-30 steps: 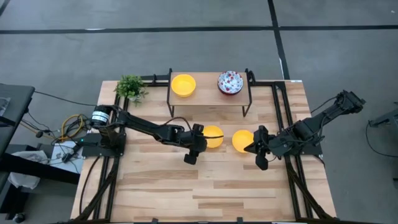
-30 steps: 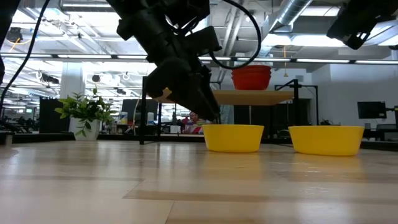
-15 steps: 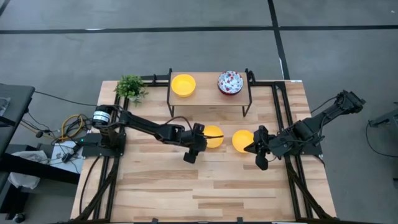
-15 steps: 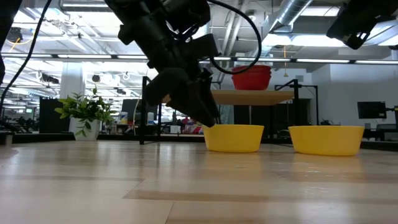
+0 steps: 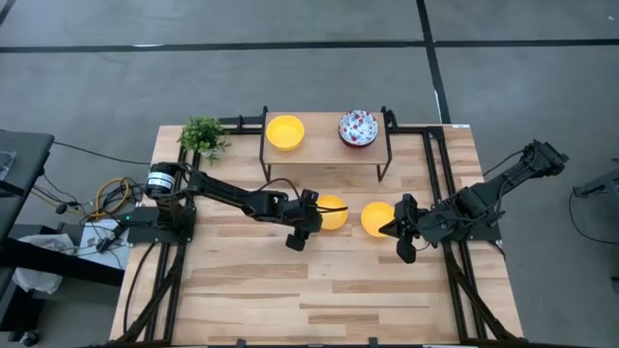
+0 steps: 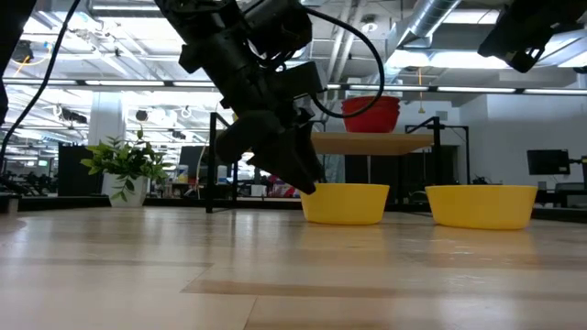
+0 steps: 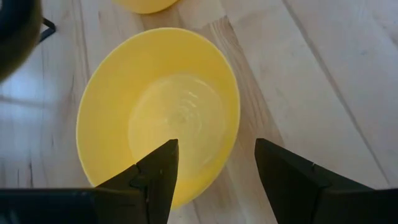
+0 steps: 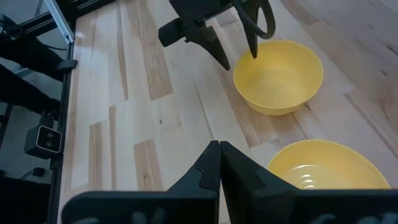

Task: Pick & Place Mini bowls
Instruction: Stack the left yellow bowl on top of the yellow bowl on the shelf

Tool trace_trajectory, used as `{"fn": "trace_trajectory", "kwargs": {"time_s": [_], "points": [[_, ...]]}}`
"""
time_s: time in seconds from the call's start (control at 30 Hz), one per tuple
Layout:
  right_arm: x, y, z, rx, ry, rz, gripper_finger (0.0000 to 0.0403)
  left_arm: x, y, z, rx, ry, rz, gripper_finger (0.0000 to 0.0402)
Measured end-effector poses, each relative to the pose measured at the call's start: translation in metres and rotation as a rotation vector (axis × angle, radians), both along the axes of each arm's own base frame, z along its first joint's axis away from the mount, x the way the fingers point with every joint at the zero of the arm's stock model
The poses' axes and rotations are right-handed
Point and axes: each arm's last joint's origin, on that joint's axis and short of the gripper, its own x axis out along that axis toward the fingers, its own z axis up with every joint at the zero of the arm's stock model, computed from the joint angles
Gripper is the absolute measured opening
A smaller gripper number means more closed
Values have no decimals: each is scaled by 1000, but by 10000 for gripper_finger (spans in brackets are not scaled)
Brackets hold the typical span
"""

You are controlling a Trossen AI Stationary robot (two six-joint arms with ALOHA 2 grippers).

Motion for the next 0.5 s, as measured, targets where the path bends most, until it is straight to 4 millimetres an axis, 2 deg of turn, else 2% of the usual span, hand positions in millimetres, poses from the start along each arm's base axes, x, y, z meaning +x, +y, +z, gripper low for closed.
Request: {"fn": "trace_trajectory", "kwargs": {"time_s": [0.2,0.5], "points": [[0,0,0,0,0,0,0,0,2,0,-1,0,4,211],[0,0,0,0,0,-1,0,-10,5,-15,8,43,0,211]]}}
